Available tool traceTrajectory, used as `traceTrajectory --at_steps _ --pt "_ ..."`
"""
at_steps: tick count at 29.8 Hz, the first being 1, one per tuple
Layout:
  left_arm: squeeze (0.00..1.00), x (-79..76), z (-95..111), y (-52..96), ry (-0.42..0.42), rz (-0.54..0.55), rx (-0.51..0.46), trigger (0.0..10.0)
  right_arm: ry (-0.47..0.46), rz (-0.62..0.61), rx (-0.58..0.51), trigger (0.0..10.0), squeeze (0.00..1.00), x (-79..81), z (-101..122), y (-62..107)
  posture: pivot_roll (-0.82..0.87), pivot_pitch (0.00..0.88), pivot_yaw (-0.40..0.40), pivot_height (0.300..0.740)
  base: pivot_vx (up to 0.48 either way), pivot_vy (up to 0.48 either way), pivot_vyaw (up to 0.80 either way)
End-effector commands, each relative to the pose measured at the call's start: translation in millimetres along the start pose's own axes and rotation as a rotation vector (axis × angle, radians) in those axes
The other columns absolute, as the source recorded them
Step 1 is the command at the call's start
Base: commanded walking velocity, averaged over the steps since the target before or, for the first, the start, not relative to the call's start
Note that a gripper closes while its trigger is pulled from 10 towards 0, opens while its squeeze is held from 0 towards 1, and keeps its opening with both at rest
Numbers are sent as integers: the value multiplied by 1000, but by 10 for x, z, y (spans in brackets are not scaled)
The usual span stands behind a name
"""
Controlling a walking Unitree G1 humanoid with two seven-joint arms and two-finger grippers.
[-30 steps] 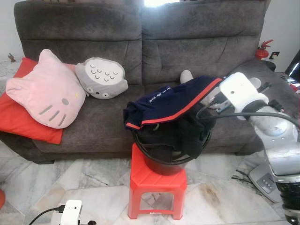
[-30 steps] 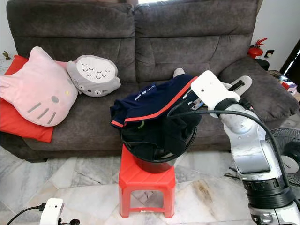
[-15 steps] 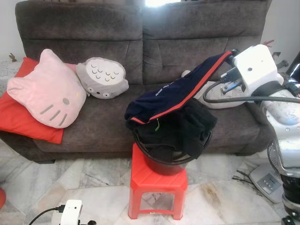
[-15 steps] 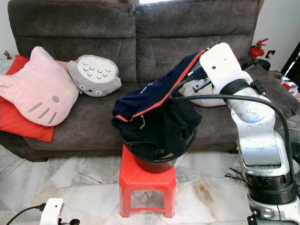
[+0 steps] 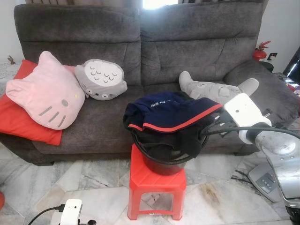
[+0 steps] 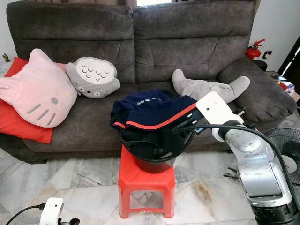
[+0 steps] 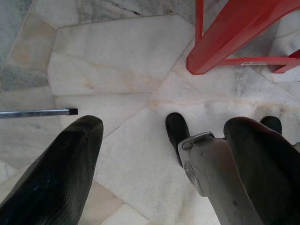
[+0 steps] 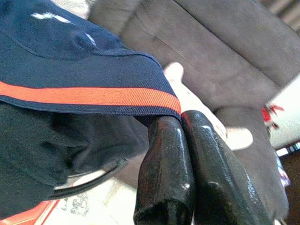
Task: Hang hanger
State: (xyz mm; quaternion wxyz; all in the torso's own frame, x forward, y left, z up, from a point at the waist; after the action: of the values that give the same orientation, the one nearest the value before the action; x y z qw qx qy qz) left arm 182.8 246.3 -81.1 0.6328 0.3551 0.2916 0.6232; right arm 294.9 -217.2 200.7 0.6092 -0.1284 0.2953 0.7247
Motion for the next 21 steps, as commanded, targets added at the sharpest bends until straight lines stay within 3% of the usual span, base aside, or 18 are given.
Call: traceTrajectory --at_steps 1,5,10,19,20,21 --pt "0 29 -26 10 -27 0 18 10000 -26 -75 40 10000 0 -104 -58 40 -240 0 12 740 0 0 0" --pt "0 29 -28 10 -30 -3 20 10000 -102 -161 140 10000 0 -138 -288 104 -245 0 12 740 0 0 0" --pt "0 30 -27 10 -34 -4 21 10000 -213 -169 169 10000 0 -26 -431 82 -245 0 12 740 0 0 0" --pt "0 30 -27 10 -34 -4 21 10000 -213 -169 169 10000 0 -26 -431 82 -245 0 12 740 0 0 0" --pt "0 30 -30 11 -34 -4 21 10000 -231 -135 161 10000 1000 53 -406 47 -237 0 8 740 0 0 0" --pt "0 29 -33 12 -33 -4 22 10000 -219 -113 160 10000 1000 89 -392 32 -237 0 7 740 0 0 0"
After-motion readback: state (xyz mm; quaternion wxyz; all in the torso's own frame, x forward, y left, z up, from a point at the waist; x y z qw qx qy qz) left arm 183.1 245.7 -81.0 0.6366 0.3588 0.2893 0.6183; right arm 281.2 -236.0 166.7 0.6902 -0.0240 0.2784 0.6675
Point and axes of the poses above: a point about 5 cm out from each wrist's last joint towards the gripper, its own y axis pointing back from the gripper into the wrist, its own z axis along the axis of the wrist's last joint, x = y × z, the point moved 1 cm from there along -y, pointing out of the wrist towards the gripper, and after that the axes turned 2 degrees about -y, right-handed, at the moved point
